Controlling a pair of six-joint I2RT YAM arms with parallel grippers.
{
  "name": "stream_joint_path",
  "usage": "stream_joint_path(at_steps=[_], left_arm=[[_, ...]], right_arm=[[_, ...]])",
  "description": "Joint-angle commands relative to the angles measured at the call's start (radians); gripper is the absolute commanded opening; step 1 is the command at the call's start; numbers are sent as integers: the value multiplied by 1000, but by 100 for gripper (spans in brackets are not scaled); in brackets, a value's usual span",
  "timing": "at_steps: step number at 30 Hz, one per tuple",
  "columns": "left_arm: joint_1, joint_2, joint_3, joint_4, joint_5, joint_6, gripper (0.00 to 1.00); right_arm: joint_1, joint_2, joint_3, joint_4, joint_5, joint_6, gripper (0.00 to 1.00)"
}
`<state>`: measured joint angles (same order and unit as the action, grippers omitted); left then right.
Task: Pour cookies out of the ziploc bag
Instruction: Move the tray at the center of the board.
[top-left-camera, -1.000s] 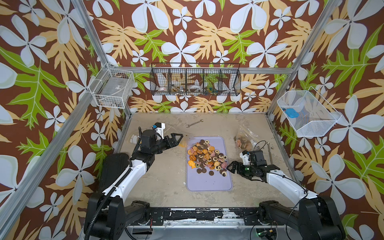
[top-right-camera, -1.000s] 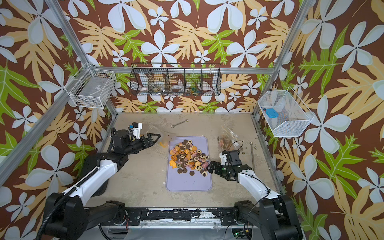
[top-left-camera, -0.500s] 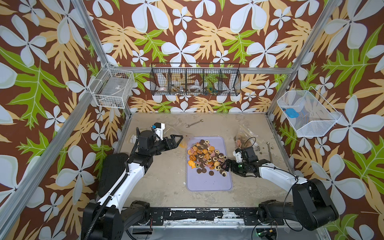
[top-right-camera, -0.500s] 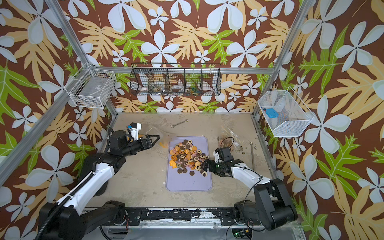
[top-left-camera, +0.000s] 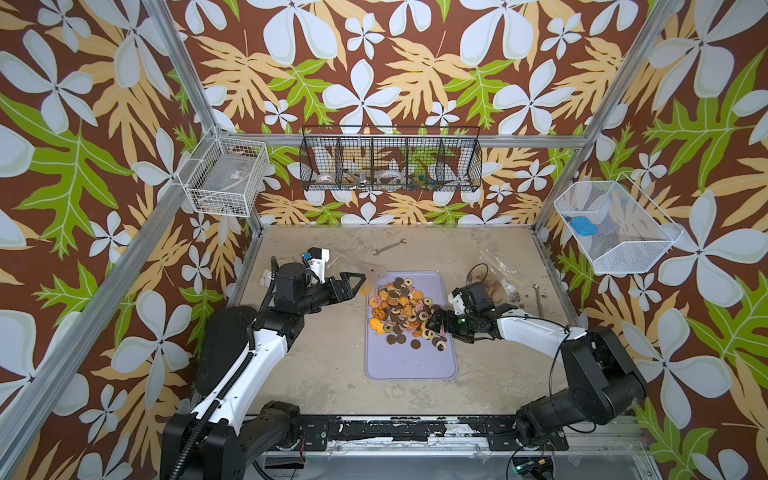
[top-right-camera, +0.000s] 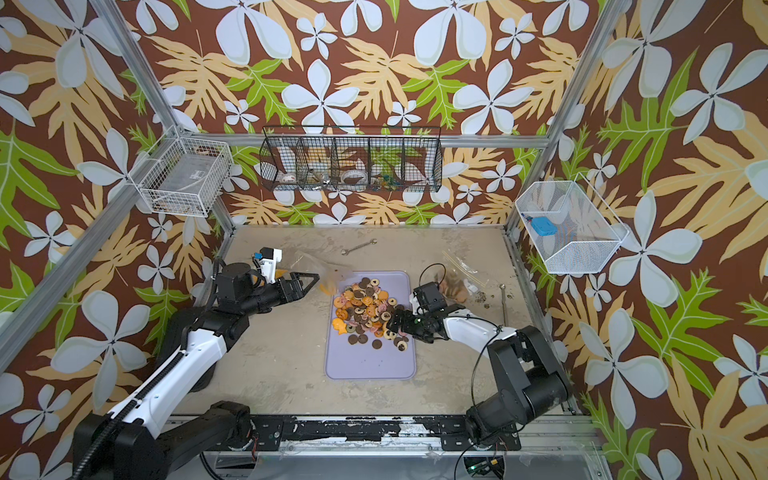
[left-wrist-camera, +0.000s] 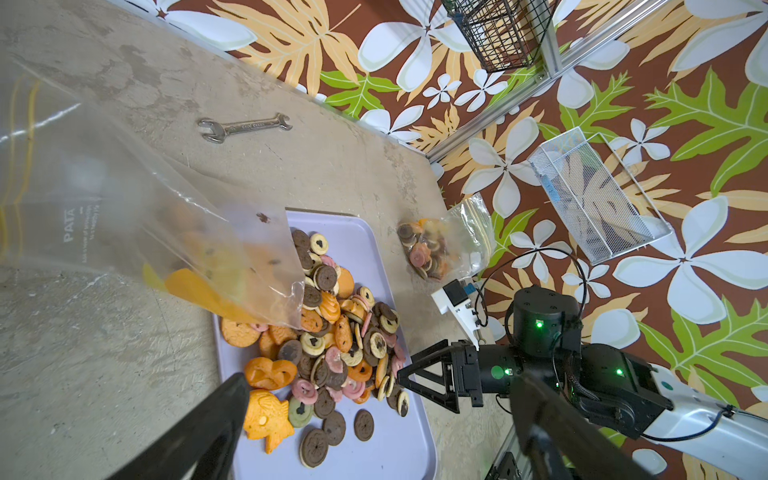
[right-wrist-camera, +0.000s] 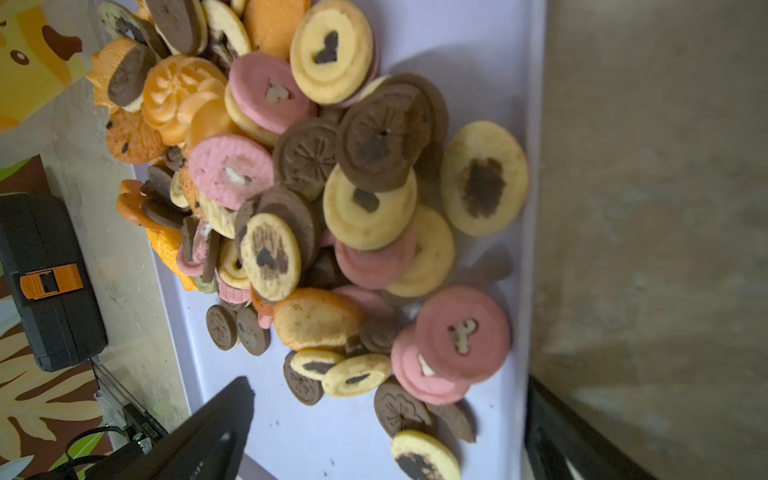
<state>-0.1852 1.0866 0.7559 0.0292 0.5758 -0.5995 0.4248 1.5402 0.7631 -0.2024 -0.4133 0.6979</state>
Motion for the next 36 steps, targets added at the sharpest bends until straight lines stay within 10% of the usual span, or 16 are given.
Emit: stream_joint_path(at_steps=[1, 22, 32, 36], left_arm=[[0, -2, -4, 13, 5, 4, 100], [0, 10, 33, -8, 18, 32, 100], [-64, 54, -26, 89, 51, -10, 100], [-110, 73, -35, 111, 48, -14, 100]], right_arm=[[32, 42, 39, 27, 17, 30, 100], [-153, -258, 280, -343, 225, -309, 100], [-189, -223, 531, -314, 614, -576, 100], [-363, -216, 493, -173, 420, -700, 95]])
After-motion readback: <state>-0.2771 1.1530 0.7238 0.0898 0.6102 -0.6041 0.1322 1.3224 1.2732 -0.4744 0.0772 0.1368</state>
